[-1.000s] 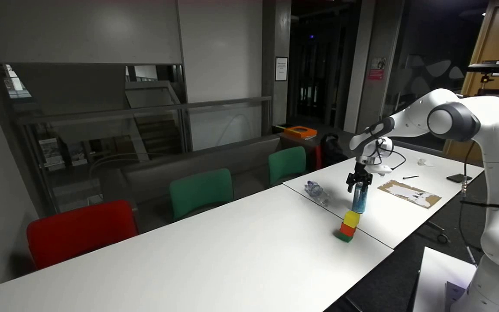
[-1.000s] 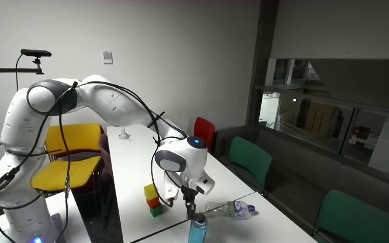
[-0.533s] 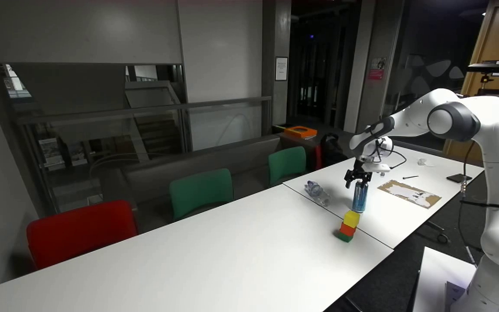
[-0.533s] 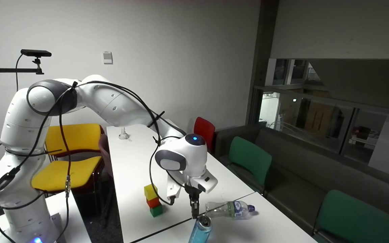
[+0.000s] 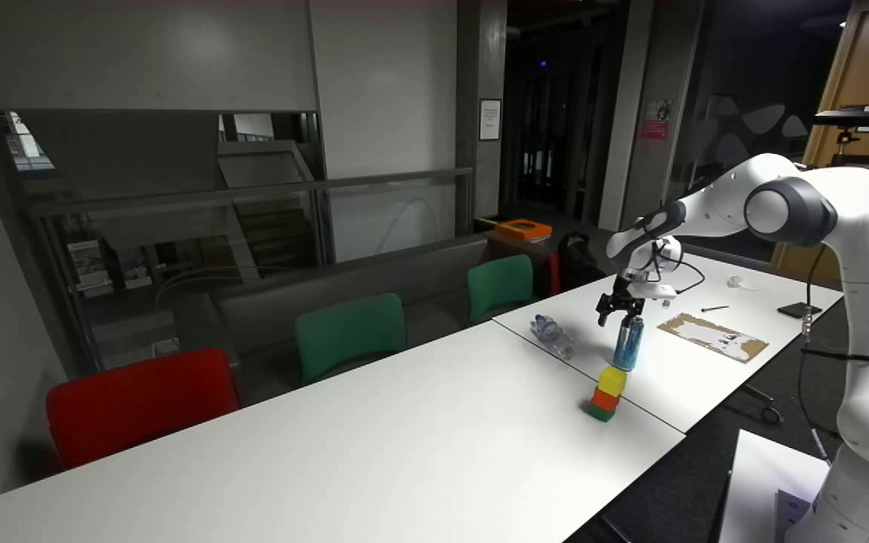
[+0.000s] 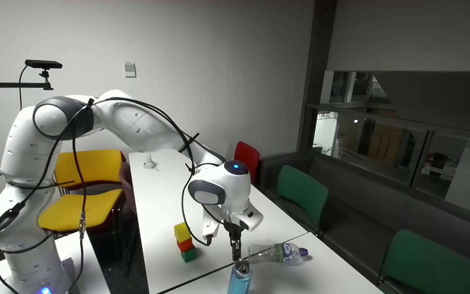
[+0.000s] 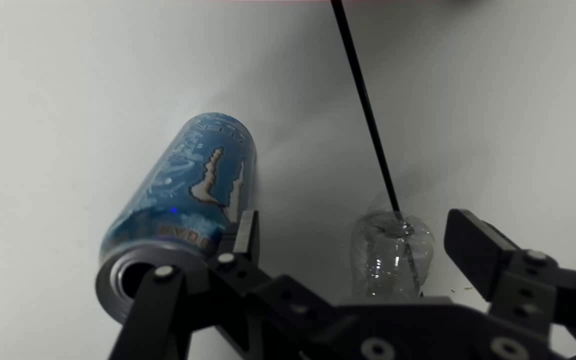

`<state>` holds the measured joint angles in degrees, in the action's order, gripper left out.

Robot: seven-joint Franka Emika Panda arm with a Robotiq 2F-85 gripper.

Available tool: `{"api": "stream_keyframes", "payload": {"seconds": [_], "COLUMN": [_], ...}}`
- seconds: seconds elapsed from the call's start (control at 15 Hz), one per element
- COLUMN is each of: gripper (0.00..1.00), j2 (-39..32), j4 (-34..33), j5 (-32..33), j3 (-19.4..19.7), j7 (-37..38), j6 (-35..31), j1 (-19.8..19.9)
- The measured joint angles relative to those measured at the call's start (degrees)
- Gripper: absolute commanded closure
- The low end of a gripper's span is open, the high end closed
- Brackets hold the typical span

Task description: Push the blue can to the right

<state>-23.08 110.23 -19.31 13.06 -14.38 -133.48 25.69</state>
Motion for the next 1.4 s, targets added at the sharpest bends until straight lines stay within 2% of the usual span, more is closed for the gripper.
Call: {"api": "stream_keyframes", "payload": {"seconds": [0.53, 0.93, 1.4], "gripper": [0.00, 0.00, 0.00], "j2": [2.93, 4.01, 2.94], "j4": [0.00, -1.36, -6.47], "j5": [-4.48, -4.40, -4.34], "j3": [-2.81, -3.21, -3.65], "j7": [-7.93, -8.46, -8.34], "j6": [2.67, 6.89, 11.94], "j1": [0.09, -0.38, -1.10]}}
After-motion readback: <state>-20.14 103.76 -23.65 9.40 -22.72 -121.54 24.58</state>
